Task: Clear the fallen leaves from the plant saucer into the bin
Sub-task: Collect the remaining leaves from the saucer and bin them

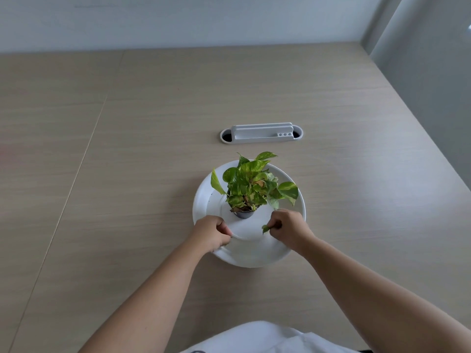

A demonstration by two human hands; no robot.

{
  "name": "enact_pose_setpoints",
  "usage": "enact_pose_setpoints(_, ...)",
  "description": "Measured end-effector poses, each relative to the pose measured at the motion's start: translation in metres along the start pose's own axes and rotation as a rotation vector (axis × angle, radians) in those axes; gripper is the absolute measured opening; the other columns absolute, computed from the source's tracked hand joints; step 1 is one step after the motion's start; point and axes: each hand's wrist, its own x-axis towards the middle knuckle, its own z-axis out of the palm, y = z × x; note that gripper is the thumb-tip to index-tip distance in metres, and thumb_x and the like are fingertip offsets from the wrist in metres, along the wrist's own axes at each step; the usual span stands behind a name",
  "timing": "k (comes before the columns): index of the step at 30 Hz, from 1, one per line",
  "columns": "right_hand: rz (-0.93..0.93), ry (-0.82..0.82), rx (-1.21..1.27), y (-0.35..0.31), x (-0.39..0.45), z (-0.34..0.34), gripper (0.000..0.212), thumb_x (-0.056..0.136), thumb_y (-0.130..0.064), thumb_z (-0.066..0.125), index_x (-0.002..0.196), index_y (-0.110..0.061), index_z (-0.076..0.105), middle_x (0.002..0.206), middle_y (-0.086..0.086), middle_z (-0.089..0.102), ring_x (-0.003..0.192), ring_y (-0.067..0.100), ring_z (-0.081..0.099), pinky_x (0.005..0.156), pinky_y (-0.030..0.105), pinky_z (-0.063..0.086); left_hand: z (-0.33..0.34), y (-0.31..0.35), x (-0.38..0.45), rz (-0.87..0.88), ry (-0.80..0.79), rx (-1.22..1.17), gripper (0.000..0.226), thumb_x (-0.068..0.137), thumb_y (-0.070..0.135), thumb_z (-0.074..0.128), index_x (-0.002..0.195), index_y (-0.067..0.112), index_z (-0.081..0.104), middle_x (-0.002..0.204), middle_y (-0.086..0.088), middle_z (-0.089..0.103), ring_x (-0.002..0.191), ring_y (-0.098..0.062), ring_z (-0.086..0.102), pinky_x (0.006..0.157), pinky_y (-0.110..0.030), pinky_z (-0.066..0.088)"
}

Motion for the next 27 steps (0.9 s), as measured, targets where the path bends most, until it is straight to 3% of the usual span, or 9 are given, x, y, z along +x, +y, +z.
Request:
enact_pose_setpoints(4,0.233,0.186,0.293,0.008,-0.017,-0.018,0.015,0.071,-0.003,0.070,0.069,-0.018,0.071,0.059,-0.006,0.060,0.054,0.009,0.050,0.047,0.008,0.037,0.011,0.002,-0.007,0.003,-0.045,-0.153,0.012,0.067,0.006,0.072,0.074,0.016,0.069,0.074,-0.004,0.070,0.068,-0.016,0.065,0.067,-0.032,0.058)
enact_pose_setpoints(11,0.418,0.330,0.899,0.032,-0.057,-0.029,0.018,0.074,0.008,0.071,0.066,-0.008,0.065,0.061,0.011,0.064,0.058,0.019,0.056,0.060,0.027,0.046,0.073,0.040,-0.031,0.088,-0.133,-0.505,0.017,0.069,0.004,0.079,0.072,0.015,0.066,0.073,-0.006,0.067,0.072,-0.019,0.065,0.081,-0.041,0.060)
enact_pose_setpoints(15,0.469,0.366,1.081,0.051,-0.088,-0.038,0.020,0.077,0.014,0.067,0.067,-0.004,0.062,0.056,0.006,0.063,0.054,0.016,0.056,0.056,0.020,0.051,0.123,0.071,-0.050,0.107,-0.197,-0.652,0.020,0.074,-0.005,0.075,0.074,0.011,0.063,0.072,-0.006,0.063,0.072,-0.019,0.063,0.077,-0.033,0.060)
enact_pose_setpoints(19,0.496,0.406,1.218,0.080,-0.123,-0.058,0.014,0.076,0.013,0.067,0.072,0.001,0.060,0.061,0.013,0.061,0.049,0.014,0.057,0.050,0.018,0.051,0.163,0.100,-0.063,0.112,-0.281,-0.661,0.021,0.076,-0.009,0.073,0.075,0.008,0.061,0.072,-0.007,0.061,0.068,-0.015,0.061,0.069,-0.023,0.059)
enact_pose_setpoints(27,0.589,0.564,1.410,0.166,-0.224,-0.102,0.013,0.077,0.011,0.066,0.074,-0.002,0.062,0.065,0.006,0.072,0.057,0.014,0.067,0.058,0.019,0.056,0.254,0.164,-0.085,0.144,-0.433,-0.561,0.028,0.077,-0.010,0.071,0.091,0.010,0.057,0.074,-0.005,0.060,0.065,-0.015,0.062,0.069,-0.028,0.057)
